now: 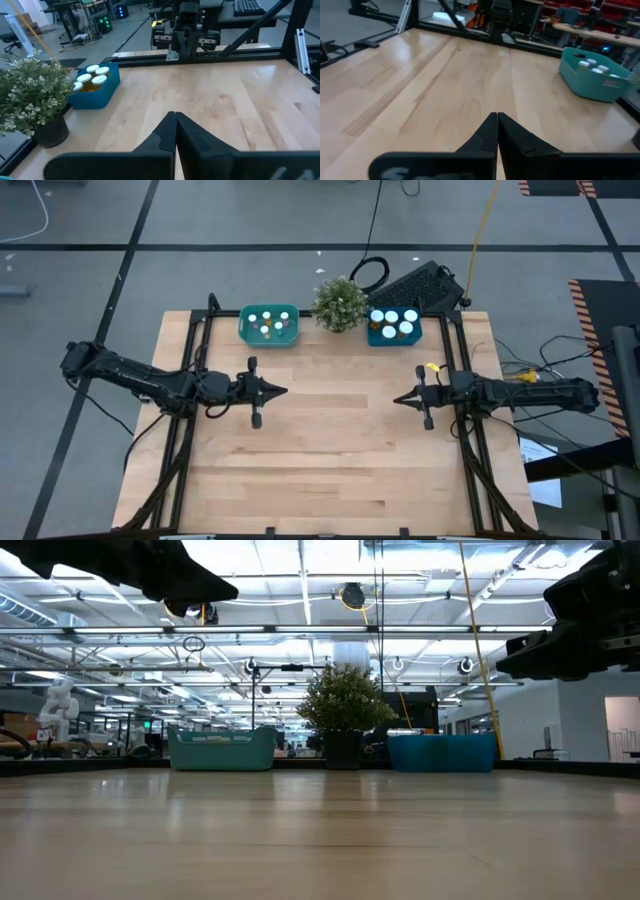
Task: Pick and place medicine bottles into bin by pill shape (circle, oval)
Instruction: Return to Home Position
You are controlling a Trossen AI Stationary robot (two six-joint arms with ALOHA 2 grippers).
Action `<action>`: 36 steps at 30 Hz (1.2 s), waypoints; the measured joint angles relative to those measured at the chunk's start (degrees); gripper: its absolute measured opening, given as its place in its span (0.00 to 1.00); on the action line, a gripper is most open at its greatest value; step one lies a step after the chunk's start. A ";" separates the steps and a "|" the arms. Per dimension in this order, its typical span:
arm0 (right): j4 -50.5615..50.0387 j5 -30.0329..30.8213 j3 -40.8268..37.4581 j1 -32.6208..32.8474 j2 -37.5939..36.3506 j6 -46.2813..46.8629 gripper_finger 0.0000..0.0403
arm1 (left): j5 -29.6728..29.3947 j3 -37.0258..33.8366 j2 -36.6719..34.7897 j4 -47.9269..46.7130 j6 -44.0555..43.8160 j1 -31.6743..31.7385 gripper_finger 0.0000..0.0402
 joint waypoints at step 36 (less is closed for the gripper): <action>-4.46 2.90 -0.15 -0.03 -13.49 -1.04 0.00 | 2.54 -25.37 -26.59 6.09 -4.74 0.04 0.01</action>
